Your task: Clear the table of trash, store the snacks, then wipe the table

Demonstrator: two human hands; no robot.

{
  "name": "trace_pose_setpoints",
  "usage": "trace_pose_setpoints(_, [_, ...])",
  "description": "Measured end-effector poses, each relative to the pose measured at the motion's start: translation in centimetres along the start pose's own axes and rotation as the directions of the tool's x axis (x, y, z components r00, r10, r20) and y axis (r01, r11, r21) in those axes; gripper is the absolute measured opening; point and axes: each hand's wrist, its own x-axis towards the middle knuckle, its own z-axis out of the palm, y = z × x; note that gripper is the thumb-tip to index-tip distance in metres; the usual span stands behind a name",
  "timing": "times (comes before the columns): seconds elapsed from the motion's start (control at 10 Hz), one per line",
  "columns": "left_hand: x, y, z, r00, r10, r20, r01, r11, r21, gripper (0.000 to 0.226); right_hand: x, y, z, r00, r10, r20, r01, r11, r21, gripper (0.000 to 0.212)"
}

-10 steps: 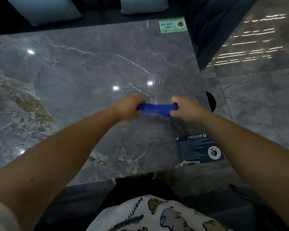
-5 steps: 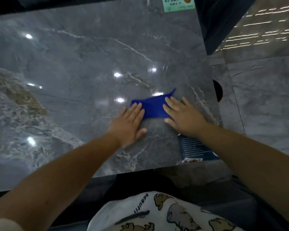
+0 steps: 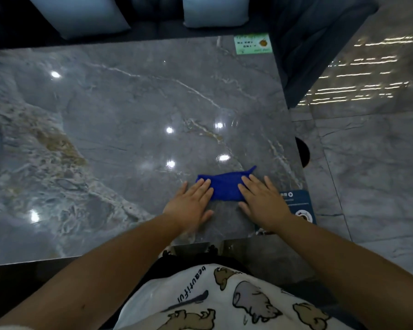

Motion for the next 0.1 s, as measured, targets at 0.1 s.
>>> trace_pose_setpoints(0.1, [-1.39,-1.02,-0.55,0.999,-0.023,-0.04,0.021,0.999,-0.038,0.067,-0.05,-1.29,-0.44,0.998,0.017,-0.055,-0.017,1.0,-0.009,0.057])
